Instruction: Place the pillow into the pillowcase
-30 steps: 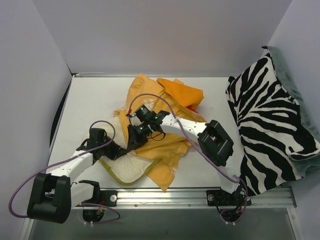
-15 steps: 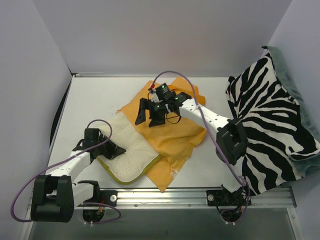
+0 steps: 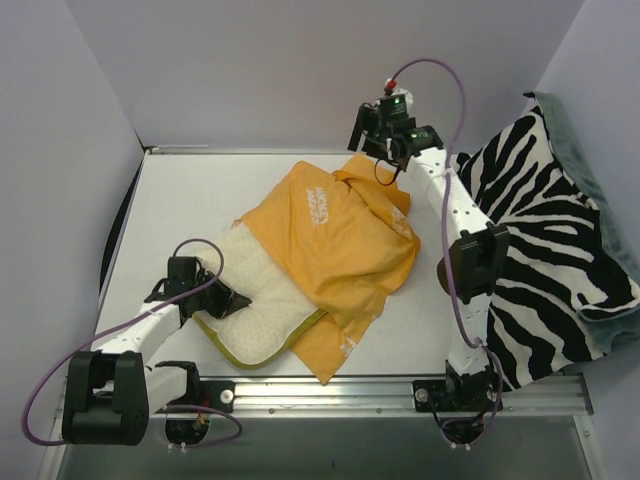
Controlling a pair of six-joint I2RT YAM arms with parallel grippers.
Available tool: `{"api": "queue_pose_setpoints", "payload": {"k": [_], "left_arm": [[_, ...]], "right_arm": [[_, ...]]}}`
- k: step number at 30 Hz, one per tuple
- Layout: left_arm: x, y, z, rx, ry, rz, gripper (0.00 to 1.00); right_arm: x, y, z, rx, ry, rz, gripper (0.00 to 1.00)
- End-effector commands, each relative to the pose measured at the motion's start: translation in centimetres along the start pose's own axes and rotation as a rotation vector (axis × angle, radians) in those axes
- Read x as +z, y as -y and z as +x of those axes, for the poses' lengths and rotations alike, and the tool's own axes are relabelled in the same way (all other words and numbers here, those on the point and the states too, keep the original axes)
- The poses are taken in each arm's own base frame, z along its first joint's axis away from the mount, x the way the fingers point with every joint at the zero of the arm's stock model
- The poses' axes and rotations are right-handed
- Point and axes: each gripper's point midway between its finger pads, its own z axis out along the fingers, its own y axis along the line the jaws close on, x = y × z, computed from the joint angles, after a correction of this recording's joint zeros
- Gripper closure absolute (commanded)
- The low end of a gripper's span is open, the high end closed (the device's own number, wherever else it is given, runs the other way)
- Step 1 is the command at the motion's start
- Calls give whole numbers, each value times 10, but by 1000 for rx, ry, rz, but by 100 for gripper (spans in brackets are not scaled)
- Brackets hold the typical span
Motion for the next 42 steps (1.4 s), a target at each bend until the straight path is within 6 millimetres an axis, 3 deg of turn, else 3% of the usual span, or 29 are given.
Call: {"api": "queue_pose_setpoints", "payload": {"k": [1,8,11,15,17,18,20,22,25,26,27,28,29,30,31,32,33,34,35,36,37,38,40,41,42], "left_arm": [[1,-35,-11,-33,76,-141,100],[-3,-43,-9,-26,82,-176,100],[-3,-44,-8,-29,80,-180,100],[-4,-44,-8,-26,80,-180,100],[-4,-45,-8,-26,82,-181,100],[-4,-44,-8,-26,80,-180,100],[-4,-45,-9,-24,82,-181,100],[-4,-44,-9,-19,81,-180,100],[-3,-43,-10,-21,80,-179,100],[-2,-45,-10,-24,77,-183,100],[-2,-44,-10,-24,78,-176,100],[-1,-45,-10,-29,74,-180,100],[-1,-46,-9,-29,72,-178,100],[0,-47,-8,-33,70,-177,100],[0,-48,-9,-37,70,-177,100],[1,-49,-8,-40,69,-177,100],[1,-50,-7,-41,66,-178,100],[1,-52,-6,-47,64,-179,100],[1,-52,-6,-43,65,-179,100],[1,-53,-6,-46,63,-180,100],[2,-53,-4,-46,59,-177,100],[2,-53,-4,-45,57,-177,100],[2,-53,-4,-43,56,-174,100],[1,-53,-3,-44,54,-176,100],[1,-53,-4,-40,57,-175,100]], "right_arm": [[38,20,58,-135,-169,110,24],[68,35,96,-175,-263,140,23],[76,43,108,-193,-281,177,28],[80,57,98,-209,-243,246,51],[81,64,92,-211,-230,269,69],[81,72,84,-201,-217,287,84],[78,78,78,-189,-210,299,100],[72,91,69,-175,-204,322,100],[41,102,42,-153,-151,347,100],[12,100,18,-139,-92,340,100],[-5,104,10,-121,-66,351,100],[-18,127,16,-100,-80,402,100],[-54,129,-3,-72,-12,406,100],[-70,141,-3,-58,5,440,100],[-78,164,25,-62,-52,503,100],[-110,182,16,-45,2,563,100],[-119,196,29,-50,-20,605,100],[-131,212,54,-75,-84,648,94],[-138,225,65,-84,-122,695,76],[-143,231,76,-94,-156,728,35],[-144,230,92,-100,-207,715,16],[-143,223,98,-90,-221,678,6],[-131,194,96,-87,-193,561,7],[-124,170,90,-89,-181,478,9],[-116,134,92,-132,-186,382,11]]}}
